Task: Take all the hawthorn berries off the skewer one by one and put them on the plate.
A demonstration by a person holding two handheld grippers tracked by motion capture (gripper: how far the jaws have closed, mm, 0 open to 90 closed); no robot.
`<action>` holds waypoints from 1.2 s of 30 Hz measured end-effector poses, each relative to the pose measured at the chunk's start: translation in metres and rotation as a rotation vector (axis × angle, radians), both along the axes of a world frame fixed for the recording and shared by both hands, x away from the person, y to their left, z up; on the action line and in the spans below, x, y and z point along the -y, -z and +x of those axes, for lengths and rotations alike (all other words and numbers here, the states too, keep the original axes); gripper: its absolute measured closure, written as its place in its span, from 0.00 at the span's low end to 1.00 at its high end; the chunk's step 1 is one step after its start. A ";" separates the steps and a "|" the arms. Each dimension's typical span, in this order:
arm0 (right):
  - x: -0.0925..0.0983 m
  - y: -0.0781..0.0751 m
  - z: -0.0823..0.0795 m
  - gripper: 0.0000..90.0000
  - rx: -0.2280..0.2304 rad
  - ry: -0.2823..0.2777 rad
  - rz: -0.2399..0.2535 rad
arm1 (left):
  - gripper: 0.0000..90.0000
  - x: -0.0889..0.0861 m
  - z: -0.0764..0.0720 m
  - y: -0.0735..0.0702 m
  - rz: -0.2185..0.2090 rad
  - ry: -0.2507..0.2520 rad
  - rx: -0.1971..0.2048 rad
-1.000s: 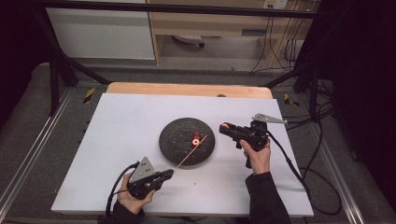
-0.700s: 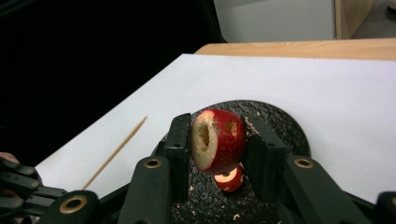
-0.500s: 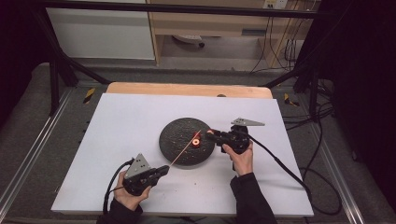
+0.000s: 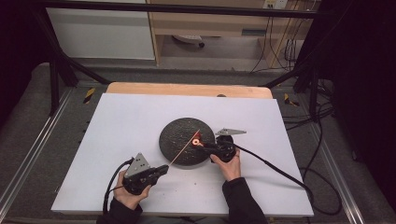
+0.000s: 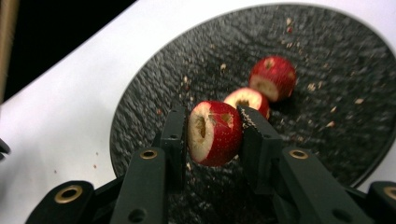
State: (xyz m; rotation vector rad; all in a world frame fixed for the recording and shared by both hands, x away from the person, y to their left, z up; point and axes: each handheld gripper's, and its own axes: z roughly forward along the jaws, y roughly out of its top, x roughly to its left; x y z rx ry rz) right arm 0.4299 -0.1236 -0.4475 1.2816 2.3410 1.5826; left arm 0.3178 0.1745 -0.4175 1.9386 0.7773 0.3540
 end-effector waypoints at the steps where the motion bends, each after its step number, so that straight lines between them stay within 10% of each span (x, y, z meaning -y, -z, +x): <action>1: -0.001 0.002 0.000 0.73 -0.003 -0.002 -0.007 | 0.98 0.000 0.000 0.000 0.000 0.000 0.000; 11: -0.006 0.012 -0.003 0.71 0.003 -0.016 -0.053 | 0.98 0.000 0.001 0.001 0.008 -0.004 -0.005; 25: 0.018 -0.017 -0.017 0.31 0.089 -0.016 -0.121 | 0.98 -0.003 0.004 -0.005 0.003 -0.024 -0.017; 36: 0.062 -0.012 -0.037 0.04 0.101 0.027 -0.175 | 0.98 -0.002 0.013 -0.016 0.003 -0.034 -0.019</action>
